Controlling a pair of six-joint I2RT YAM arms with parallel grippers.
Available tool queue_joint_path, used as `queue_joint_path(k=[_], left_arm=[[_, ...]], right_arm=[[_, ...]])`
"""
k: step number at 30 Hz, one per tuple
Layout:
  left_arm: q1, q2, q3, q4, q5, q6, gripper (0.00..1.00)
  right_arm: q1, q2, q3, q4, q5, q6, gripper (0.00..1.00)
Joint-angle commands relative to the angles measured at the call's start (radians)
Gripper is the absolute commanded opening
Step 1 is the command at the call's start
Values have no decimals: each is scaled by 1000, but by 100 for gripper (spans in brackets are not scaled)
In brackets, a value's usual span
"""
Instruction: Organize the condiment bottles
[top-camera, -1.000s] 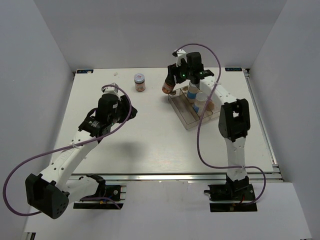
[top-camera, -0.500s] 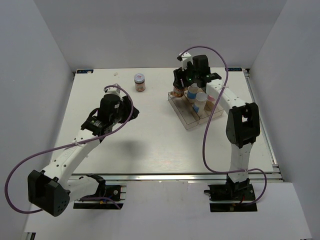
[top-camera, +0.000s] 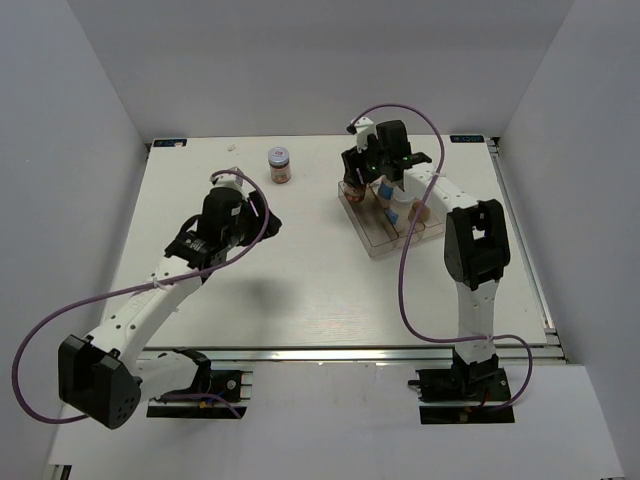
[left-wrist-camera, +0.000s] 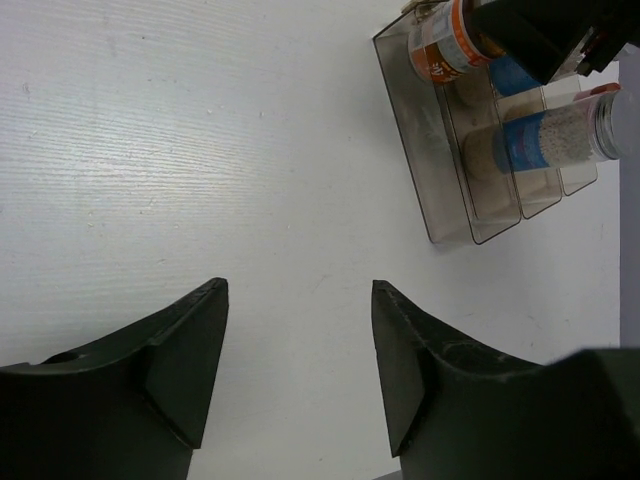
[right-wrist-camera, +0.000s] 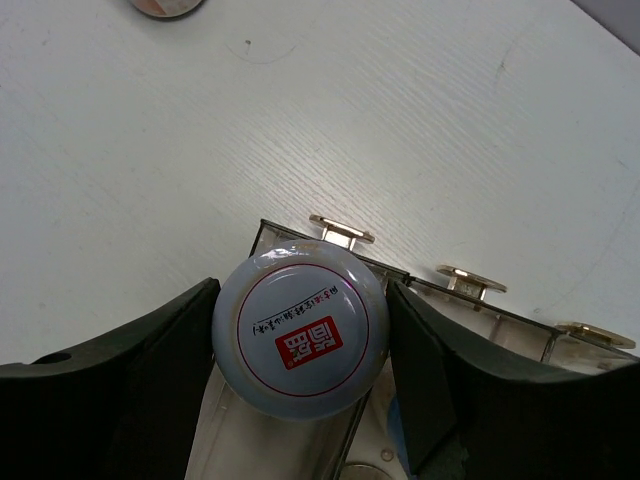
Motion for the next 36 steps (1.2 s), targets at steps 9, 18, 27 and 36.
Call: queue_joint_path(k=[9,18,27,36], left_arm=[[-1,35,42,36,12,26,82],[-1,107,90,60,36,47,83],[-1,127,93,79,38,56,85],[2,249,184,111,32,128,84]], right_arm=[[0,-35,-65,125,4,-46,42],[1,-49,-76,126,4,-51,74],[3,-64,-22,103,-39,-37,89],[1,-170,-7,117,-283,-126,56]])
